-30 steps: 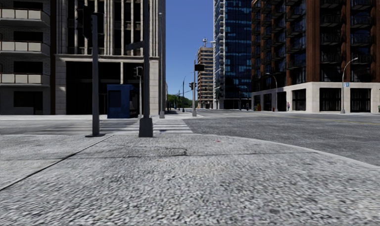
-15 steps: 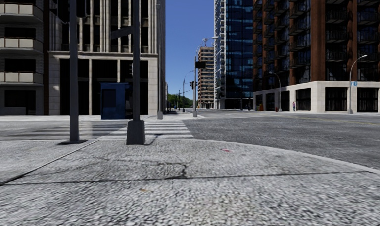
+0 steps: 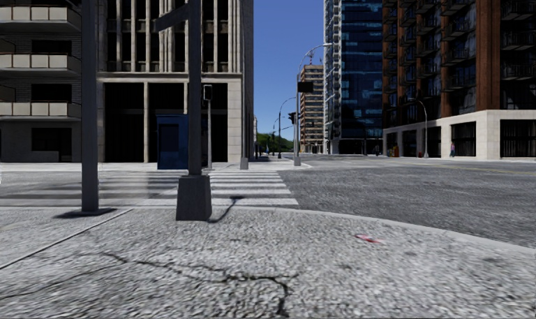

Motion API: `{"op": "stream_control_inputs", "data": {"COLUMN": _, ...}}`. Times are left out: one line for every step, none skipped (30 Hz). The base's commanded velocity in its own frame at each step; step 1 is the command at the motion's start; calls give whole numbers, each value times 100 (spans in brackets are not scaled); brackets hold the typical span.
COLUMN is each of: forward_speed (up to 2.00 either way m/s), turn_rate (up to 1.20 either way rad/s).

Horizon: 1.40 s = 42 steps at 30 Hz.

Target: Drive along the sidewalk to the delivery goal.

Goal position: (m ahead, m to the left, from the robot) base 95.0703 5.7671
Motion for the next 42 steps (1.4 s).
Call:
{"op": "stream_control_inputs", "data": {"forward_speed": 200, "turn_rate": 0}}
{"op": "stream_control_inputs", "data": {"forward_speed": 200, "turn_rate": 0}}
{"op": "stream_control_inputs", "data": {"forward_speed": 200, "turn_rate": 0}}
{"op": "stream_control_inputs", "data": {"forward_speed": 200, "turn_rate": 0}}
{"op": "stream_control_inputs", "data": {"forward_speed": 200, "turn_rate": 0}}
{"op": "stream_control_inputs", "data": {"forward_speed": 200, "turn_rate": 0}}
{"op": "stream_control_inputs", "data": {"forward_speed": 200, "turn_rate": 0}}
{"op": "stream_control_inputs", "data": {"forward_speed": 200, "turn_rate": 0}}
{"op": "stream_control_inputs", "data": {"forward_speed": 200, "turn_rate": 0}}
{"op": "stream_control_inputs", "data": {"forward_speed": 200, "turn_rate": 0}}
{"op": "stream_control_inputs", "data": {"forward_speed": 200, "turn_rate": 0}}
{"op": "stream_control_inputs", "data": {"forward_speed": 200, "turn_rate": 0}}
{"op": "stream_control_inputs", "data": {"forward_speed": 200, "turn_rate": 0}}
{"op": "stream_control_inputs", "data": {"forward_speed": 200, "turn_rate": 0}}
{"op": "stream_control_inputs", "data": {"forward_speed": 200, "turn_rate": 0}}
{"op": "stream_control_inputs", "data": {"forward_speed": 200, "turn_rate": 0}}
{"op": "stream_control_inputs", "data": {"forward_speed": 200, "turn_rate": 0}}
{"op": "stream_control_inputs", "data": {"forward_speed": 200, "turn_rate": 0}}
{"op": "stream_control_inputs", "data": {"forward_speed": 200, "turn_rate": 0}}
{"op": "stream_control_inputs", "data": {"forward_speed": 200, "turn_rate": 0}}
{"op": "stream_control_inputs", "data": {"forward_speed": 200, "turn_rate": 0}}
{"op": "stream_control_inputs", "data": {"forward_speed": 200, "turn_rate": 0}}
{"op": "stream_control_inputs", "data": {"forward_speed": 200, "turn_rate": 0}}
{"op": "stream_control_inputs", "data": {"forward_speed": 200, "turn_rate": 0}}
{"op": "stream_control_inputs", "data": {"forward_speed": 200, "turn_rate": 0}}
{"op": "stream_control_inputs", "data": {"forward_speed": 200, "turn_rate": 0}}
{"op": "stream_control_inputs", "data": {"forward_speed": 200, "turn_rate": 0}}
{"op": "stream_control_inputs", "data": {"forward_speed": 200, "turn_rate": 0}}
{"op": "stream_control_inputs", "data": {"forward_speed": 200, "turn_rate": 0}}
{"op": "stream_control_inputs", "data": {"forward_speed": 200, "turn_rate": 0}}
{"op": "stream_control_inputs", "data": {"forward_speed": 200, "turn_rate": 0}}
{"op": "stream_control_inputs", "data": {"forward_speed": 200, "turn_rate": 0}}
{"op": "stream_control_inputs", "data": {"forward_speed": 200, "turn_rate": 0}}
{"op": "stream_control_inputs", "data": {"forward_speed": 200, "turn_rate": 0}}
{"op": "stream_control_inputs", "data": {"forward_speed": 200, "turn_rate": 0}}
{"op": "stream_control_inputs", "data": {"forward_speed": 200, "turn_rate": 0}}
{"op": "stream_control_inputs", "data": {"forward_speed": 200, "turn_rate": 0}}
{"op": "stream_control_inputs", "data": {"forward_speed": 200, "turn_rate": 0}}
{"op": "stream_control_inputs", "data": {"forward_speed": 200, "turn_rate": 0}}
{"op": "stream_control_inputs", "data": {"forward_speed": 200, "turn_rate": 0}}
{"op": "stream_control_inputs", "data": {"forward_speed": 200, "turn_rate": 0}}
{"op": "stream_control_inputs", "data": {"forward_speed": 200, "turn_rate": 0}}
